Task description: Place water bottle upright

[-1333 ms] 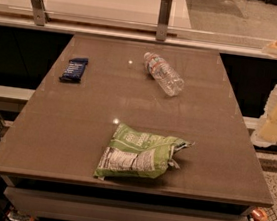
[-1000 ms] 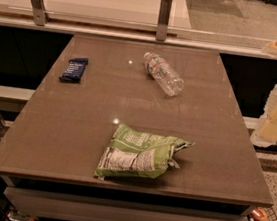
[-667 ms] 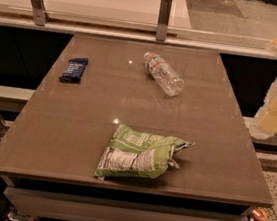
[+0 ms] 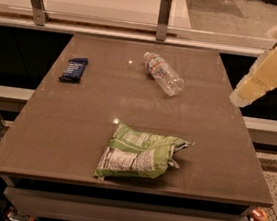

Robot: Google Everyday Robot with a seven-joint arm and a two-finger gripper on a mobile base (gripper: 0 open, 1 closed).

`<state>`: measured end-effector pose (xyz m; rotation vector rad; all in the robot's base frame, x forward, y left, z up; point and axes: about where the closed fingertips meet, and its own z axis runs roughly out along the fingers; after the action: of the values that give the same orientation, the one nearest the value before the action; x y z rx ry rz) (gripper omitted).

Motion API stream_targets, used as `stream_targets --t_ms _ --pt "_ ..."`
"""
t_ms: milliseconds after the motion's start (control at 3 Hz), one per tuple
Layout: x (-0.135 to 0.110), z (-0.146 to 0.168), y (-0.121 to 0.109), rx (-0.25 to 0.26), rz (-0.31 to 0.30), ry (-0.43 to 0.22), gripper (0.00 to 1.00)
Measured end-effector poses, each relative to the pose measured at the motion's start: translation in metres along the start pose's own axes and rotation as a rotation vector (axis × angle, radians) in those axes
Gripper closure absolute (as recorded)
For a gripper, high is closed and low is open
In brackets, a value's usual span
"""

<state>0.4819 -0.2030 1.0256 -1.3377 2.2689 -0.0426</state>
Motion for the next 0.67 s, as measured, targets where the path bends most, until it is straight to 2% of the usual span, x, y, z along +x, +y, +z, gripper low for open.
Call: stream_targets --t_ms 667 --pt "-0.026 0.022 -0.027 0.041 0.236 0.053 0.00"
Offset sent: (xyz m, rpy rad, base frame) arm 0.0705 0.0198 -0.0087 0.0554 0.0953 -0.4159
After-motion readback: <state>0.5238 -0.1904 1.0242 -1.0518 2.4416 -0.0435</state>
